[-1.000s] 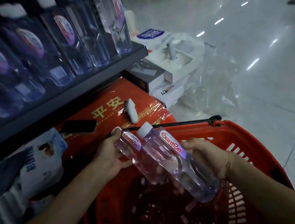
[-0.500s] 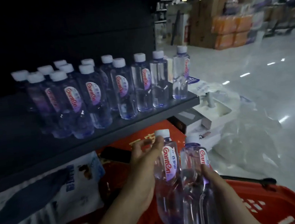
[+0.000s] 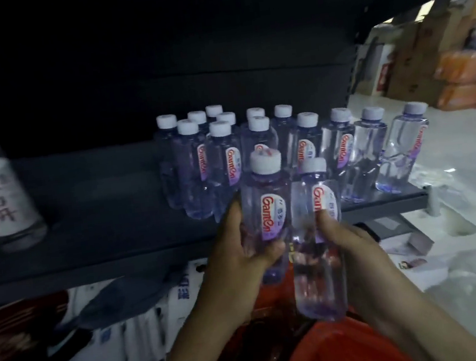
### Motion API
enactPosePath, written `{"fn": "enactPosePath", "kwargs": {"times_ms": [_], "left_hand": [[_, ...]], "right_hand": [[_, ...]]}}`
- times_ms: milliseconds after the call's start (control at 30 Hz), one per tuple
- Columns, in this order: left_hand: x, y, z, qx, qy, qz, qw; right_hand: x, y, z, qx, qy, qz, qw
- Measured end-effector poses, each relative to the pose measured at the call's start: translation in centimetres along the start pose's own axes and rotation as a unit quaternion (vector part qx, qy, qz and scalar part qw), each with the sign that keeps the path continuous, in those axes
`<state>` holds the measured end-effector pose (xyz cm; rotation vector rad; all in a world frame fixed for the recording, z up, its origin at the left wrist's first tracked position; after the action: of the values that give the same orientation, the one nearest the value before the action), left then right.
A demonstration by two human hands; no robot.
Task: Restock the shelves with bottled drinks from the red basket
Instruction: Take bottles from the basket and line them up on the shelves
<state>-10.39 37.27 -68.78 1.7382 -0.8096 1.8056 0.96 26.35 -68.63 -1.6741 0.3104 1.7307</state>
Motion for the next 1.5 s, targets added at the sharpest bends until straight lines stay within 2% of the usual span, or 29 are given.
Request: {"fn": "enactPosePath", "kwargs": {"times_ms": [100, 200, 333, 433, 600, 867, 967, 1067, 1367, 1500], "left_hand": [[1.0, 0.1, -3.9, 0.111, 0.001, 0.064, 0.992], [1.2, -0.3, -8.2, 0.208, -0.013, 0.116, 0.971], [0.5, -0.6, -12.8, 0.29, -0.046, 0.133, 0.947], [-0.7, -1.0, -14.8, 0.296, -0.019, 0.128, 0.946], [-1.3, -2.1, -16.6, 0.26, -0.016, 0.119, 0.958], [-2.9, -2.6, -17.6, 0.235, -0.106, 0.061, 0.964], [-3.5, -2.0, -18.0, 0.245, -0.121, 0.041, 0.961], [-3.6, -1.9, -17.9, 0.268, -0.121, 0.031, 0.955], [-3.6, -3.8, -17.5, 0.328, -0.162, 0.004, 0.931], [-3.6, -4.0, -17.8, 0.328, -0.191, 0.0, 0.925]], "right_hand": [[0.0, -2.0, 2.7, -0.015, 0.08, -0.086, 0.993], [0.0, -3.5, 7.1, -0.042, 0.097, -0.154, 0.982], [2.1, -5.7, 13.3, -0.049, 0.068, -0.154, 0.984], [3.6, -7.4, 16.4, -0.055, 0.063, -0.172, 0.981], [5.0, -9.0, 18.2, -0.077, 0.07, -0.171, 0.98], [5.6, -8.2, 17.3, -0.157, 0.188, -0.164, 0.956], [6.3, -7.0, 16.8, -0.117, 0.284, -0.188, 0.933], [7.2, -6.7, 16.7, -0.059, 0.326, -0.189, 0.925], [7.5, -7.8, 18.5, -0.03, 0.418, -0.193, 0.887], [7.4, -8.1, 18.4, -0.034, 0.421, -0.176, 0.889]]}}
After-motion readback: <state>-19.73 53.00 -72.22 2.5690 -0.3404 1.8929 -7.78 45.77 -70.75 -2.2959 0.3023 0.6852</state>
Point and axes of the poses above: each hand's wrist, its own y-axis away from the middle knuckle, its own z-axis out of the palm, x = y × z, the point moved 4 cm from there along -y, towards the middle knuckle, and after that the axes turned 14 degrees about -z, right-handed, at the moved point
